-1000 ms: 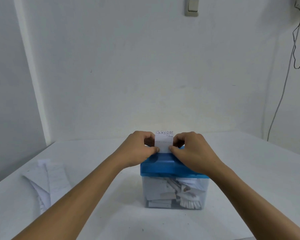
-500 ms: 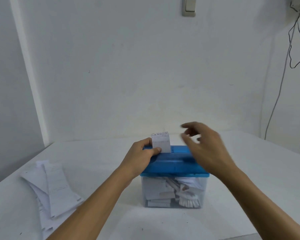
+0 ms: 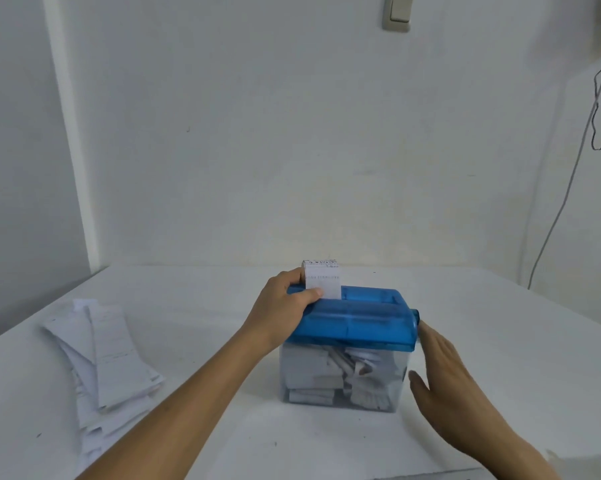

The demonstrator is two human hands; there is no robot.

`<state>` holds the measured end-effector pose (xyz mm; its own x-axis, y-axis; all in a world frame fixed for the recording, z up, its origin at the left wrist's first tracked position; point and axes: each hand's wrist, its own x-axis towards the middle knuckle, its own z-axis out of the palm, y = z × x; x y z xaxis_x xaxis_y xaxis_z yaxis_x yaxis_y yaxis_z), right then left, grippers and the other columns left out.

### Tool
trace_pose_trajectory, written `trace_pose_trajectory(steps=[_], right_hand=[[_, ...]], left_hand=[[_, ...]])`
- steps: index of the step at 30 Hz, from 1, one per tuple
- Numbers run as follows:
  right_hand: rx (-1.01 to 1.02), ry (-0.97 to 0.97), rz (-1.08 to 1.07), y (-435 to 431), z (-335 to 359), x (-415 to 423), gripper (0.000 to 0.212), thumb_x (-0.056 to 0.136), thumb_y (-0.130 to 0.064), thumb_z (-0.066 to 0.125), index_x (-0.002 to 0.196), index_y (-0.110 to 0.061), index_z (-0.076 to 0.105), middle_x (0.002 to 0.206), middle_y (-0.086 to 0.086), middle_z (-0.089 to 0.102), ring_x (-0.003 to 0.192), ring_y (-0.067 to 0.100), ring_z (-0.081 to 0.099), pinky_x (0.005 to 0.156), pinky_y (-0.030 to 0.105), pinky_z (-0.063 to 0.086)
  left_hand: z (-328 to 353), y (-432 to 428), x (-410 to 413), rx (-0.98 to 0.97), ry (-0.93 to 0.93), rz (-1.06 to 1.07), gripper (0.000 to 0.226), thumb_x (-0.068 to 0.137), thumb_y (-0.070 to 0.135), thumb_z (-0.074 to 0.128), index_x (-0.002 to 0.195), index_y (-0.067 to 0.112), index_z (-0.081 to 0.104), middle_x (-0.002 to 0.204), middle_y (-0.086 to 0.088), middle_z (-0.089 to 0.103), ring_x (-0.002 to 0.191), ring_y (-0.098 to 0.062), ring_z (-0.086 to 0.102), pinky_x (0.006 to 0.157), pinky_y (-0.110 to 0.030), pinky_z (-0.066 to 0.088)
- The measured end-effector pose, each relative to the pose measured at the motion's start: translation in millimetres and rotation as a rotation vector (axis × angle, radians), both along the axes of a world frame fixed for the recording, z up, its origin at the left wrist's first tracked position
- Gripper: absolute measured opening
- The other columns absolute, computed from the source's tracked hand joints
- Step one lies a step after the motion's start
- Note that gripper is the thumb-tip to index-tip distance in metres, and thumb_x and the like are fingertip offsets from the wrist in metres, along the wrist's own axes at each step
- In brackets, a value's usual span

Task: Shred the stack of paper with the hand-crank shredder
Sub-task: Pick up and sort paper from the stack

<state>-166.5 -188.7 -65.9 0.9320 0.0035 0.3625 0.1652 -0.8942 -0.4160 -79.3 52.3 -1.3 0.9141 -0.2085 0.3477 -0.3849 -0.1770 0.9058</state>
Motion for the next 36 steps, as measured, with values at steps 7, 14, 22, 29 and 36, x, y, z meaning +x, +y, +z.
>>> trace_pose_trajectory(steps=[7, 14, 22, 29, 36], right_hand=[[-0.167, -0.080, -0.090, 4.9, -19.5, 5.0, 0.058, 0.106, -0.031, 0.040, 0.157, -0.028, 0.012, 0.158, -0.013, 0.021, 0.140, 0.008, 0.022, 0.117, 0.021, 0.025], [-0.271, -0.162, -0.125, 6.8, -14.2, -11.6, 0.022, 0.100, -0.030, 0.056, 0.123, -0.027, 0.055, 0.098, -0.017, 0.047, 0.089, 0.008, 0.045, 0.067, 0.016, 0.041], [-0.143, 0.133, 0.018, -7.2, 73.6, -46.1, 0.025, 0.101, -0.040, 0.051, 0.089, -0.022, 0.064, 0.081, -0.007, 0.065, 0.077, 0.008, 0.060, 0.074, 0.027, 0.050], [0.100, 0.060, 0.030, -18.0, 144.6, -19.6, 0.015, 0.094, -0.041, 0.065, 0.101, -0.029, 0.057, 0.081, 0.000, 0.072, 0.072, 0.013, 0.068, 0.070, 0.033, 0.058], [0.581, 0.043, 0.108, -23.4, 122.7, 43.1, 0.006, 0.100, -0.014, 0.057, 0.095, -0.012, 0.056, 0.093, 0.008, 0.069, 0.072, 0.016, 0.053, 0.062, 0.029, 0.044]], left_hand=[[-4.4, -1.7, 3.6, 0.040, 0.003, 0.056, 0.019, 0.099, 0.020, 0.060, 0.114, 0.027, 0.071, 0.127, 0.004, 0.066, 0.116, -0.016, 0.060, 0.103, -0.038, 0.051], [-2.7, -1.9, -0.3, 0.100, -0.005, 0.061, 0.050, 0.077, 0.056, 0.080, 0.115, 0.030, 0.061, 0.117, 0.017, 0.064, 0.108, 0.000, 0.059, 0.090, -0.023, 0.052], [10.9, 1.5, -3.0, 0.263, -0.008, 0.060, 0.063, 0.064, 0.068, 0.081, 0.111, 0.033, 0.058, 0.113, 0.019, 0.059, 0.099, 0.005, 0.054, 0.075, -0.013, 0.044], [11.0, 4.1, -3.0, 0.294, -0.001, 0.032, 0.077, 0.055, 0.078, 0.074, 0.115, 0.030, 0.066, 0.113, 0.019, 0.063, 0.101, -0.001, 0.058, 0.082, -0.021, 0.050], [11.4, 2.6, -6.9, 0.258, 0.008, 0.033, 0.070, 0.050, 0.078, 0.072, 0.103, 0.034, 0.059, 0.106, 0.024, 0.060, 0.096, 0.004, 0.057, 0.075, -0.019, 0.048]])
